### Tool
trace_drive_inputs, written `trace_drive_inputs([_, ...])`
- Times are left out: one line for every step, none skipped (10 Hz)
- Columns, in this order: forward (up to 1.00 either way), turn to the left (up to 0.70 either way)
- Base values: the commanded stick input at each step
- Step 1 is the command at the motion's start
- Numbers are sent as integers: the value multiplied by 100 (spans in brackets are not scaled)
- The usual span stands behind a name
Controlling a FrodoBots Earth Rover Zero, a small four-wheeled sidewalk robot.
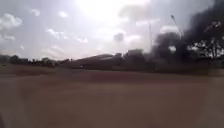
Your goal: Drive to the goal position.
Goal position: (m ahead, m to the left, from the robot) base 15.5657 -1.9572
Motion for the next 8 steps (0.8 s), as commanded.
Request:
trace_drive_inputs([70,0])
trace_drive_inputs([70,0])
trace_drive_inputs([70,0])
trace_drive_inputs([70,0])
trace_drive_inputs([70,0])
trace_drive_inputs([70,0])
trace_drive_inputs([70,0])
trace_drive_inputs([70,0])
